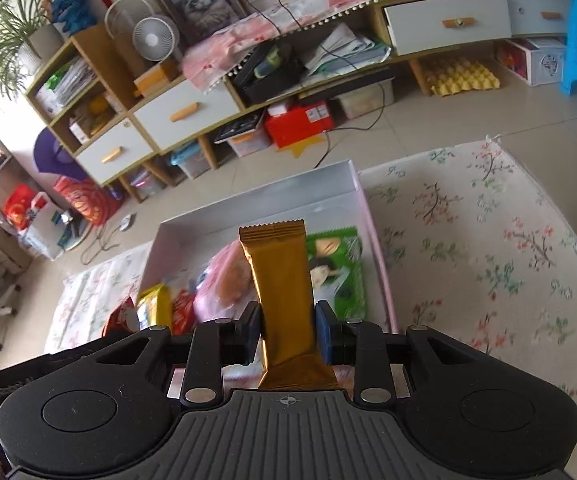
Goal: Organize snacks
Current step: 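Carry the red candy wrapper and gold bar over the pink box, then open both grippers to drop the snacks into the box and withdraw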
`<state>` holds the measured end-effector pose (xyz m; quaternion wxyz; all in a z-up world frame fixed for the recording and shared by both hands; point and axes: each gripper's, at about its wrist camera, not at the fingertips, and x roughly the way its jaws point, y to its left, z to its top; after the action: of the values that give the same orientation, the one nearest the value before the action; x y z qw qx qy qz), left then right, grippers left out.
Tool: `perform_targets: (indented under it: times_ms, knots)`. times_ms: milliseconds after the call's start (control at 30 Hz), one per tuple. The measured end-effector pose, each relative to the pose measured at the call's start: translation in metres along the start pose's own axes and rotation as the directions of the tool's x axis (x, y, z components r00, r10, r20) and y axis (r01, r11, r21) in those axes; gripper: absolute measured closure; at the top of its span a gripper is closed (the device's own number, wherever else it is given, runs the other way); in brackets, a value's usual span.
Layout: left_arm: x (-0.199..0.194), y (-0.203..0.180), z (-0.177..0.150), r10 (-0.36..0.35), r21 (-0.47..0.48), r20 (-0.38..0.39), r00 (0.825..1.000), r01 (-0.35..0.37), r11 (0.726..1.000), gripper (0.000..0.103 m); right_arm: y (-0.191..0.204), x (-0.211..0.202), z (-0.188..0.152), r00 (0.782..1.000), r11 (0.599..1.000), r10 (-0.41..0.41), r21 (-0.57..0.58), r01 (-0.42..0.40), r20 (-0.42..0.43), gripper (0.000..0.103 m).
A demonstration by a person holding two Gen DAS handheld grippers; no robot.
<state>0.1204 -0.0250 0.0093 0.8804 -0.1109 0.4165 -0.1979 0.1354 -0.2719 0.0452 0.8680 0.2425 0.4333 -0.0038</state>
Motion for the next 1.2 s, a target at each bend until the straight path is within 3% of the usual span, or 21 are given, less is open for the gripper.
perform_targets:
  times_ms: [167,267,367,567,700,967,1100,1200]
  knots:
    - [0.014,-0.004,0.006,0.036,0.027,0.003,0.999,-0.037,0.999,0.074,0.003,0.010,0.010,1.000,1.000,-0.009,-0.026,0.009,0.017,0.075]
    - [0.018,0.001,0.020,0.081,0.032,0.048,0.996,-0.083,0.996,0.074,0.006,0.020,0.019,1.000,1.000,-0.007,-0.028,0.007,0.018,0.075]
    - [0.027,0.008,0.035,0.075,0.005,0.065,0.995,-0.076,0.997,0.074,0.008,0.031,0.030,1.000,1.000,0.015,-0.018,-0.015,0.018,0.075]
    - [0.053,0.000,0.033,0.141,0.011,0.062,0.988,-0.142,0.990,0.073,0.016,0.066,0.041,1.000,1.000,0.011,0.008,-0.011,-0.020,0.075]
    - [0.049,0.001,0.032,0.173,0.020,0.078,0.982,-0.175,0.984,0.071,0.020,0.057,0.040,0.999,1.000,0.028,0.004,-0.028,0.017,0.071]
    - [0.016,0.002,0.026,0.178,0.002,0.090,0.980,-0.178,0.984,0.065,0.015,0.032,0.034,1.000,1.000,0.022,0.001,-0.022,0.009,0.071]
    - [0.006,-0.004,0.018,0.244,0.034,0.083,0.966,-0.247,0.968,0.063,0.018,0.007,0.026,1.000,1.000,0.007,-0.026,-0.006,0.025,0.070]
    - [-0.001,-0.009,0.012,0.300,0.038,0.054,0.953,-0.302,0.953,0.061,0.023,-0.010,0.015,0.999,0.998,-0.015,-0.065,0.018,0.041,0.062]
